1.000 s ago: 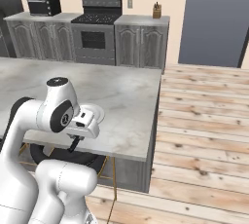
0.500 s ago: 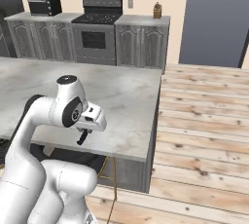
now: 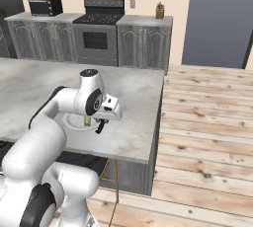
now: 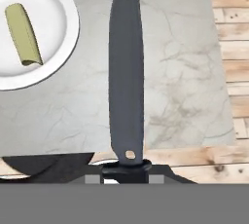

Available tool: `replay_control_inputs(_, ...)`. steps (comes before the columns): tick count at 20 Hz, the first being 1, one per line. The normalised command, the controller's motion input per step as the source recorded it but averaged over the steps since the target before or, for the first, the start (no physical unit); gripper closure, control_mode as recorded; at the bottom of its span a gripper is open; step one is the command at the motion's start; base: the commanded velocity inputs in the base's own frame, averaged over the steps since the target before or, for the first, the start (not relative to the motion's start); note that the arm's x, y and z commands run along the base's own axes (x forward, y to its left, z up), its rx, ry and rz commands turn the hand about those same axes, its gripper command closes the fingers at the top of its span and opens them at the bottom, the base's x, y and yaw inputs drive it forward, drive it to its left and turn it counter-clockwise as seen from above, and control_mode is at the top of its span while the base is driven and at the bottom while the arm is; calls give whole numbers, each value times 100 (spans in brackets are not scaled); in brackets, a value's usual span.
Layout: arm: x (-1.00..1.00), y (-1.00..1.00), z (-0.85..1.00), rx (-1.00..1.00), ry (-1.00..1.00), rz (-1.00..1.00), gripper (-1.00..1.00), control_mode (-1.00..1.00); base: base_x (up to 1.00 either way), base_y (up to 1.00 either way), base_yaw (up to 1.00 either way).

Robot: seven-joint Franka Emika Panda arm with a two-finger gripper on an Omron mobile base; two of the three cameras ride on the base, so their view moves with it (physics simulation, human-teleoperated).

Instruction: Retrieve the butter from the fridge and place it on a plate on the dining table. Then retrieve the butter knife by the fridge and place it near the plate.

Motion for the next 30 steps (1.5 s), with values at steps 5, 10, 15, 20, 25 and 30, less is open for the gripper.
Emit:
replay_control_inputs(5,93,0,-19,0,1,0,100,-100,0,0,0)
replay_control_inputs(10,96,0,-35,0,4,0,100,-100,0,0,0)
replay_control_inputs(15,72,0,-48,0,7,0,100,-100,0,0,0)
replay_control_inputs(20,50,0,-56,0,9,0,100,-100,0,0,0)
replay_control_inputs(25,9,0,-50,0,0,0,100,-100,0,0,0)
replay_control_inputs(30,0,0,-33,0,-4,1,100,-100,0,0,0)
